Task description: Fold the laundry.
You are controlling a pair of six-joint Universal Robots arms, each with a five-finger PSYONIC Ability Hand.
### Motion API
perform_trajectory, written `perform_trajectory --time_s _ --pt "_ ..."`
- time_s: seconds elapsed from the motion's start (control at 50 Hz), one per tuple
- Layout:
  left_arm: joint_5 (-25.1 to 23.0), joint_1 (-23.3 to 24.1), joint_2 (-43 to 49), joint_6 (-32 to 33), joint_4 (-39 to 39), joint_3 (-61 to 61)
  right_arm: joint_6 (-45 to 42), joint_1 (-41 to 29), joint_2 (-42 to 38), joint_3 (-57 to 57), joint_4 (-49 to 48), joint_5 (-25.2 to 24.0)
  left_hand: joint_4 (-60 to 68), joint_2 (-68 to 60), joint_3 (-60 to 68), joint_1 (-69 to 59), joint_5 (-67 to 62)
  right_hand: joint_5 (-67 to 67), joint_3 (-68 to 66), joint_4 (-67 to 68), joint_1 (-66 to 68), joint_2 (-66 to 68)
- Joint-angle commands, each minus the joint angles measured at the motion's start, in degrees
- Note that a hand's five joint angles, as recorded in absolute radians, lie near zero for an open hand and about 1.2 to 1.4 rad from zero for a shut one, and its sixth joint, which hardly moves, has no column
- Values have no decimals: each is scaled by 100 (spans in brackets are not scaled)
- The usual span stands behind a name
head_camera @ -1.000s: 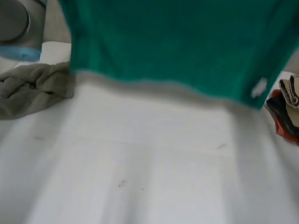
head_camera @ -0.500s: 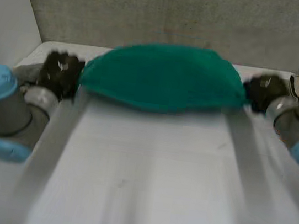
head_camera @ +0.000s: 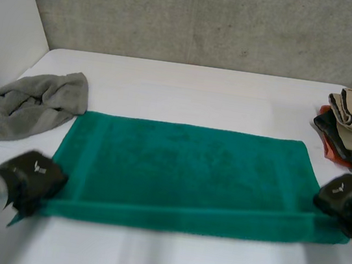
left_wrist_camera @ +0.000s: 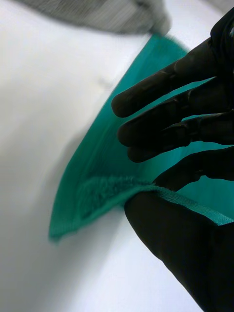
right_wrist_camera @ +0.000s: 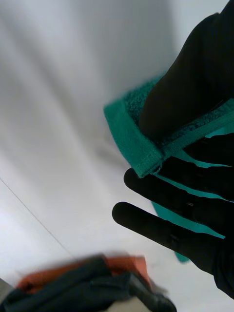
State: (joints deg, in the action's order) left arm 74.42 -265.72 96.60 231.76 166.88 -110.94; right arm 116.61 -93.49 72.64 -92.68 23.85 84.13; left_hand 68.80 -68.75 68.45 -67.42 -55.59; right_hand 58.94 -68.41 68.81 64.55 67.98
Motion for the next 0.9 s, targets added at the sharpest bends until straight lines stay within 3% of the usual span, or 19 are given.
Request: perform_trajectory --time_s 0.02,0.16,0.4,0.42,0.44,0.46,0.48,0.52,0.68,0.78,0.84,0.9 --pt "308 678 1385 -605 1959 1432 775 -652 -1366 1426 -1267 419 1120 -1125 1155 -1258 -1441 1106 -1159 1119 1545 1202" --pt "1178 1074 2606 -703 3060 2741 820 -829 -2244 2454 -2277 657 1120 -1125 1155 -1258 -1441 1106 -1159 1119 1545 1202" --pt "1469 1453 4077 -685 3070 4677 785 -855 -3537 3923 -2956 692 1120 -1125 1155 -1258 -1441 1106 -1159 1119 1545 1202" --pt "1496 1471 4129 -685 3070 4739 793 -855 -3607 4011 -2965 701 1120 -1125 1155 -1258 -1441 446 -499 459 885 542" --pt "1513 1488 4156 -694 3070 4809 811 -890 -3730 4194 -2973 744 190 -195 225 -328 -510 -5373 5319 -5360 -4934 -5277" --pt "1531 1549 4182 -694 3079 4888 820 -925 -3783 4292 -2991 771 -4982 4977 -4947 4844 4661 -5894 5841 -5881 -5455 -5798" --pt "1523 1593 4191 -711 3096 4915 829 -951 -3836 4389 -3000 806 -5880 5875 -5845 5742 5559 -5894 5841 -5881 -5455 -5798" --pt "1496 1664 4200 -755 3140 4933 925 -995 -3872 4547 -3087 964 -5487 5482 -5452 5350 5167 -5894 5841 -5881 -5455 -5798" --pt "1531 1919 3551 -1133 3141 4617 2119 -943 -3073 3969 -2922 1158 -5880 5875 -5845 5742 5559 -5894 5841 -5881 -5455 -5798" --pt "1487 1875 2830 -1590 3149 3923 2779 -925 -1854 2907 -2124 650 -5880 5875 -5845 5742 5559 -5894 5841 -5881 -5455 -5798" --pt "1470 1831 2391 -1836 3158 3431 2920 -855 -1491 2458 -1700 280 -5880 5875 -5845 5742 5559 -5894 5841 -5881 -5455 -5798" --pt "1443 1796 2056 -2082 3211 2904 3035 -469 -1244 1807 -1260 -159 -5880 5875 -5845 5742 5559 -5063 5009 -5050 -4624 -4967"
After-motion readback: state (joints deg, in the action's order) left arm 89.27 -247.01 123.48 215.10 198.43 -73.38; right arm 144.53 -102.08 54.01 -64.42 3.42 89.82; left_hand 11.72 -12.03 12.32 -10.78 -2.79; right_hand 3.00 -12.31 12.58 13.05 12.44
